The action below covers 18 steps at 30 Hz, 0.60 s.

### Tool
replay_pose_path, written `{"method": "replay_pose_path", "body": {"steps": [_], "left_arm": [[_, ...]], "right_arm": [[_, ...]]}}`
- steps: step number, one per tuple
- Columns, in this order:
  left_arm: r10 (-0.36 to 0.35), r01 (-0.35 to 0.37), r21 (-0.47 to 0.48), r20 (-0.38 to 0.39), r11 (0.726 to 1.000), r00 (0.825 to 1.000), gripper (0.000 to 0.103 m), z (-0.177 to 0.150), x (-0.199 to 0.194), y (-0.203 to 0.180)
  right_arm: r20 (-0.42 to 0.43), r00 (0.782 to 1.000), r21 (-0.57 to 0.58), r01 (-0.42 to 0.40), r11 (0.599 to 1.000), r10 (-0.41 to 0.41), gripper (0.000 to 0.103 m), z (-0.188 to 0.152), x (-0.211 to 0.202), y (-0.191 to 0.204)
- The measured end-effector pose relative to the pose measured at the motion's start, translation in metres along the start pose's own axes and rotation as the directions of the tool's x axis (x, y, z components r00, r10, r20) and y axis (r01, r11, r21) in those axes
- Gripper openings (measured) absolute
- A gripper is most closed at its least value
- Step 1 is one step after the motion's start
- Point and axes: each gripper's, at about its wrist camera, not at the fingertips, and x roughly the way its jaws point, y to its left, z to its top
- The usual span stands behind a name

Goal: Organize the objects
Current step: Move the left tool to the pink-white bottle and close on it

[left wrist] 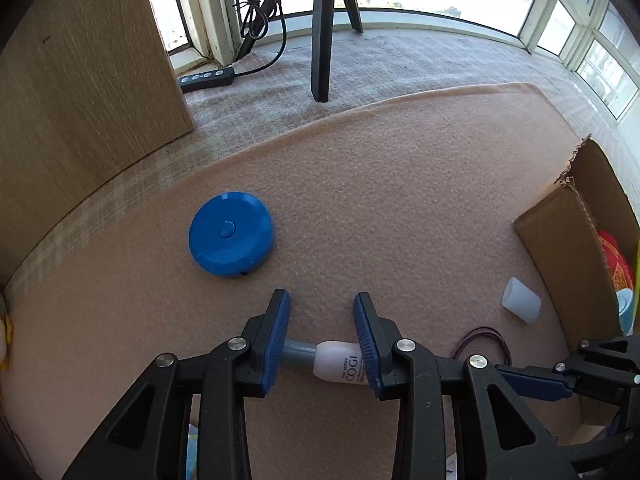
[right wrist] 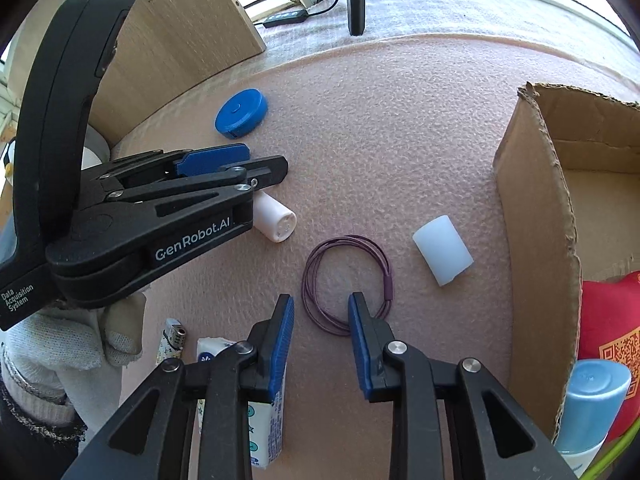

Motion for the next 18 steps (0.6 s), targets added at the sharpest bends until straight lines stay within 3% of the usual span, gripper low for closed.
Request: {"method": "replay_pose_path", "body": {"steps": [13, 15, 18], "left_arm": [[-0.002, 0.003, -0.053, 0.018, 0.999, 1.000, 0.037, -0.048, -0.025, 0.038], [-0.031, 0.033, -0.061, 0.039, 0.998, 0.999, 0.041, -0.053, -0.034, 0.044], [-0.053, 0.056, -0.040, 0.075, 0.998, 0.996, 0.054, -0.059, -0.046, 0.043]], "right_arm": [[-0.010, 1.000, 0.074, -0.023, 0.997, 0.024, 0.025, -0.029, -0.012, -0.013], [-0.009, 1.000, 0.084, -0.026, 0.996, 0.027, 0.025, -0.035, -0.013, -0.015], [-0.006, 0.999, 0.094, -0.031, 0.995, 0.032, 0.025, -0.039, -0.014, -0.016]]}}
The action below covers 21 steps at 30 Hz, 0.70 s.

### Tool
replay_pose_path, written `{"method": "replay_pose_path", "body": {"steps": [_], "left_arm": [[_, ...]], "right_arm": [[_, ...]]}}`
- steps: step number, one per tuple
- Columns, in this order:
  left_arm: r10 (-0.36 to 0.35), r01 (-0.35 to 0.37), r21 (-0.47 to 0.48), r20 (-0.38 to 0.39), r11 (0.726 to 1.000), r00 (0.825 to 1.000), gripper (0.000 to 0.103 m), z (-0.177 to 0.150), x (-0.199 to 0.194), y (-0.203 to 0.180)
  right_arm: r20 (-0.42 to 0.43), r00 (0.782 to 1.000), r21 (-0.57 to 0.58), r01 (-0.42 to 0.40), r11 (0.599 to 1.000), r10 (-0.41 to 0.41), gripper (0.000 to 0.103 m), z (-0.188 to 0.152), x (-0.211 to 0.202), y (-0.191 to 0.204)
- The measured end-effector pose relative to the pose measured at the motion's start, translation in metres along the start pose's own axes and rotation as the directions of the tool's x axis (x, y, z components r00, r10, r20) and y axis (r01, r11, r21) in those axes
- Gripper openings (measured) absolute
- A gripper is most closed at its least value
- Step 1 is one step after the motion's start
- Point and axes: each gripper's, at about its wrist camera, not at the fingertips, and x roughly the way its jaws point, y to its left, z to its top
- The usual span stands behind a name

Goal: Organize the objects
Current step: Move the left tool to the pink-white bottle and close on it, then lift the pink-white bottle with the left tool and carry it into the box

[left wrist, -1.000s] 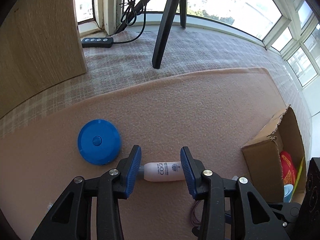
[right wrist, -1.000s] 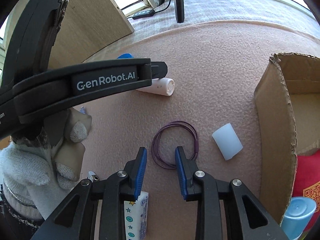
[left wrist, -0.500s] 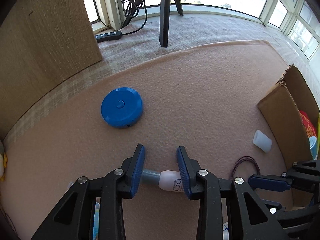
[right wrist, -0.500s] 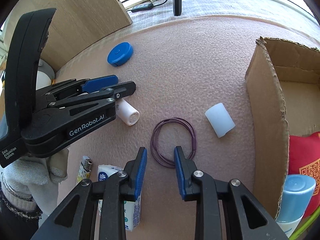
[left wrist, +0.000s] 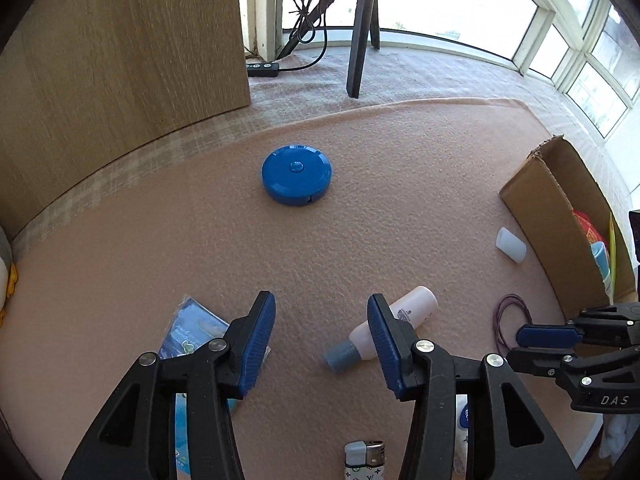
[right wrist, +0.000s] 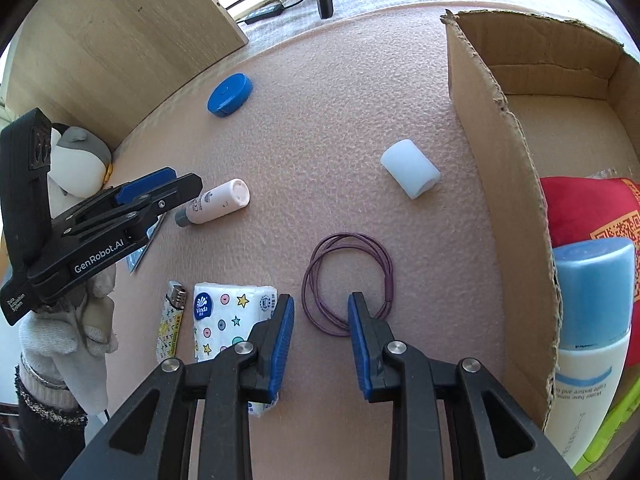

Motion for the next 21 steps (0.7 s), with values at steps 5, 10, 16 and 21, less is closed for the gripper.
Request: {"method": "replay_pose_path", "body": {"steps": [5, 10, 16, 21], "left_arm": [[0.008, -0.008, 0.092, -0.004, 0.996, 1.000, 0.056, -0.001, 0.000, -0.021], [0.010, -0.007, 0.128, -0.026, 0.992, 1.000, 0.056, 0.001, 0.010, -0.029], [0.029, -0.023, 0.120, -0.056, 0.993, 0.998, 0.045, -0.001, 0.022, -0.026], [0.035, -0.028, 0.109, -0.060, 0.994, 0.998, 0.024, -0.008, 0.016, -0.017]], "right_arm": [[-0.001, 1.000, 0.021, -0.012, 1.000, 0.012, 0.025, -0.007, -0.003, -0.006], [-0.012, 0.999, 0.041, -0.032, 0.999, 0.033, 0.025, -0.011, -0.002, -0.007], [-0.018, 1.000, 0.023, -0.019, 1.000, 0.020, 0.025, -0.019, -0.004, -0.005], [-0.024, 1.000, -0.024, 0.009, 1.000, -0.009, 0.025, -0.032, -0.006, 0.000]]}}
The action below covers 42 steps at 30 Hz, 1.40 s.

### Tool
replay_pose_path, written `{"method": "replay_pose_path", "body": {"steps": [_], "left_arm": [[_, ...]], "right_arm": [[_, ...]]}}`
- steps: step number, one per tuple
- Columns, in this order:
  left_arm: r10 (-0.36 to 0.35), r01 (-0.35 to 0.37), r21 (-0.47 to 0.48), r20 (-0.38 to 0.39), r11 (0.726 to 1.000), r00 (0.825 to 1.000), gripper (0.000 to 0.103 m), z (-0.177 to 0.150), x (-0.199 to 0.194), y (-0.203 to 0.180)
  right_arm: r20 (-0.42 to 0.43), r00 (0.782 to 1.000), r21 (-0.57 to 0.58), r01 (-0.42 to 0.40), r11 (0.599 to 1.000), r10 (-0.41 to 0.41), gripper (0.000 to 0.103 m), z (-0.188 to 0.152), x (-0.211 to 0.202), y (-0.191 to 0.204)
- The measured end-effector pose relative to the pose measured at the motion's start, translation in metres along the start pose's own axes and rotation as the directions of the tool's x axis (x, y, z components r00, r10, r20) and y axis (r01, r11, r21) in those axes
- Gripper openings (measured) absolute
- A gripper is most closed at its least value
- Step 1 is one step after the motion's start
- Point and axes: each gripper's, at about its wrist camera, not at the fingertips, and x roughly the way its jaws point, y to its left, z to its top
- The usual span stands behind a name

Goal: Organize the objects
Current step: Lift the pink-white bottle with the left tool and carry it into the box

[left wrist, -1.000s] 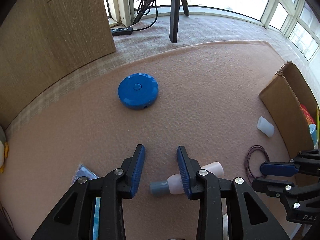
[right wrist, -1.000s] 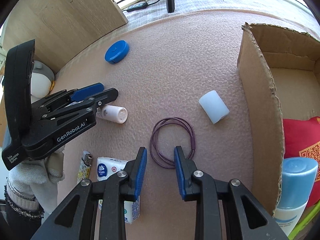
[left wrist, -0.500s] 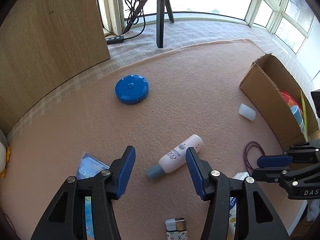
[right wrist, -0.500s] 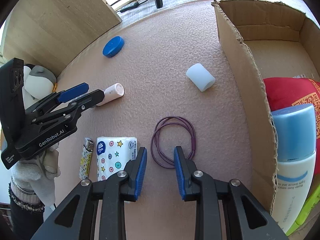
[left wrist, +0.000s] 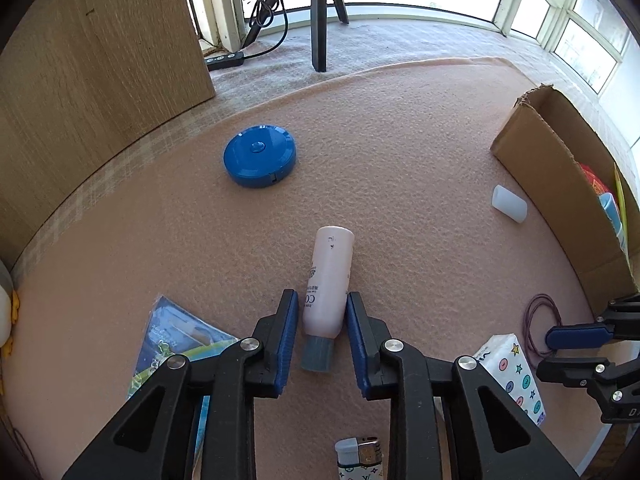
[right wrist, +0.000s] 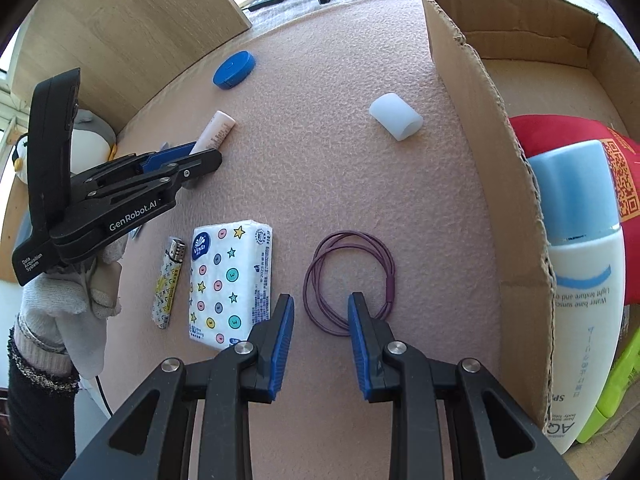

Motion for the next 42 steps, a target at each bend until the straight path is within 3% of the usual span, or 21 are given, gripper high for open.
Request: {"method": "replay_pose_path", "body": {"steps": [11, 20, 26, 30, 33, 36, 42], "left_arm": [[-0.008, 0.008, -0.096, -0.003, 0.995, 1.000, 0.021, -0.056, -0.027, 0.031], [0.008, -0.006, -0.144, 0.011, 0.990, 1.000, 0.021, -0.126, -0.057, 0.034], [-0.022, 0.027, -0.200, 0.028, 0.979, 0.999, 0.021, -0.168, -0.075, 0.020], [-0.055, 0.062, -0.244, 0.037, 0.968, 0.998, 0.021, -0.187, -0.084, 0.013], [-0.078, 0.088, -0.273, 0.045, 0.958, 0.996, 0.021, -0.198, -0.089, 0.008], [-0.087, 0.097, -0.283, 0.048, 0.954, 0.995, 0.021, -0.205, -0.092, 0.002], [-0.116, 0.124, -0.284, 0.045, 0.951, 0.992, 0.021, -0.210, -0.096, -0.008]], "right_arm": [[0.011, 0.993, -0.152, 0.115, 0.982, -0.115, 0.025, -0.040, -0.001, 0.027], [0.007, 0.995, -0.207, 0.103, 0.973, -0.104, 0.025, -0.064, 0.000, 0.036], [0.017, 0.995, -0.208, 0.096, 0.973, -0.095, 0.027, -0.073, -0.003, 0.038], [0.045, 0.983, -0.321, 0.182, 0.929, -0.177, 0.031, -0.081, 0.001, 0.051], [0.062, 0.968, -0.439, 0.246, 0.864, -0.244, 0.041, -0.090, 0.008, 0.070], [0.111, 0.947, -0.512, 0.314, 0.800, -0.301, 0.041, -0.097, 0.011, 0.082], [0.070, 0.961, -0.507, 0.266, 0.820, -0.269, 0.028, -0.095, 0.009, 0.079]]}}
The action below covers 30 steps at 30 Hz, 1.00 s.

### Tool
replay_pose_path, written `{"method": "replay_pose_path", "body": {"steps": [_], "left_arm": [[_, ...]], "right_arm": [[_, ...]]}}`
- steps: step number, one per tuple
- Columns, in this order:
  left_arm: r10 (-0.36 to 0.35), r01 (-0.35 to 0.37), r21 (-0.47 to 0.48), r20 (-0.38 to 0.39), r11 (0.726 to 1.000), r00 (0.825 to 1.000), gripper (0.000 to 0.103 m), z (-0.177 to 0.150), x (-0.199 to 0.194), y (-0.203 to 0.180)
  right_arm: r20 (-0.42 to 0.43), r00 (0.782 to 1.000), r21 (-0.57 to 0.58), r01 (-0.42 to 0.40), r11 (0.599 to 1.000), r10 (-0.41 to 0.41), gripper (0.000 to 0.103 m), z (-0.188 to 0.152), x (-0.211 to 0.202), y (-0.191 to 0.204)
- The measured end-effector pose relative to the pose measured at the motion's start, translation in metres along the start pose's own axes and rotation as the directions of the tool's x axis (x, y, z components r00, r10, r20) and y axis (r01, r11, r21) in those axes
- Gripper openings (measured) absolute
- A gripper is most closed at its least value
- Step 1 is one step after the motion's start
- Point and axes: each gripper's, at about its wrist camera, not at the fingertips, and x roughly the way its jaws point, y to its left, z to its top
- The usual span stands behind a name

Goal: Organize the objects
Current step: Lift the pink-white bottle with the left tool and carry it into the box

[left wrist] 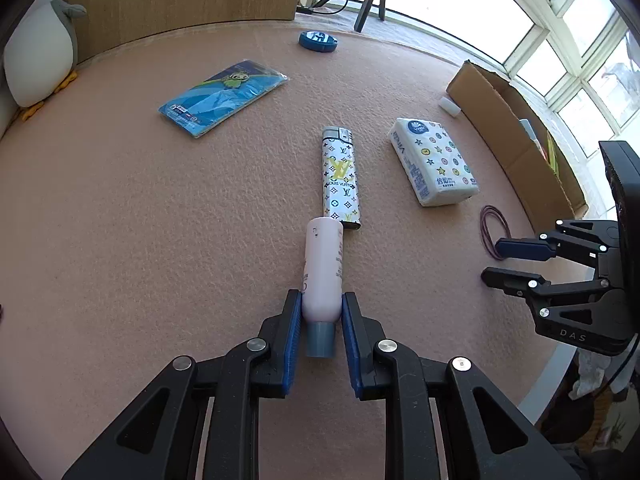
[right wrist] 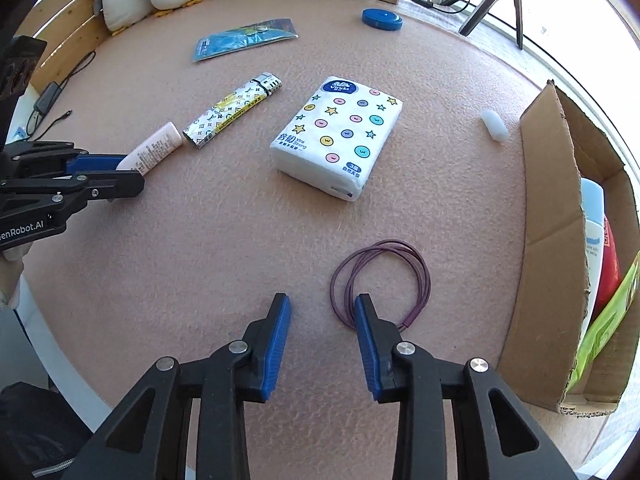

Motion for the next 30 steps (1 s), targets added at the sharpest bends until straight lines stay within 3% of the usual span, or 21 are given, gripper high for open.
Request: {"method": "replay_pose_path", "body": {"steps": [4, 8, 19, 30], "left_arm": [[-0.014, 0.014, 0.002, -0.002, 1.000, 1.000, 0.021, -0.002, -0.001, -0.005], [-0.021, 0.021, 0.010, 0.000, 1.000, 1.000, 0.021, -0.003, -0.004, -0.012], [-0.031, 0.029, 0.049, 0.045, 0.998, 0.999, 0.021, 0.009, -0.031, -0.030], [-0.048, 0.038, 0.106, 0.090, 0.994, 0.995, 0.021, 0.034, -0.044, -0.060]], "right_arm": [[0.007, 1.000, -0.007, 0.009, 1.000, -0.009, 0.011, -0.002, -0.002, 0.002], [0.022, 1.000, 0.009, 0.020, 1.000, -0.020, 0.003, -0.003, -0.004, -0.001], [0.106, 0.991, 0.197, -0.097, 0.976, 0.077, 0.002, -0.008, -0.025, -0.033], [0.251, 0.965, 0.264, -0.140, 0.954, 0.072, 0.002, -0.009, -0.083, -0.058]]}}
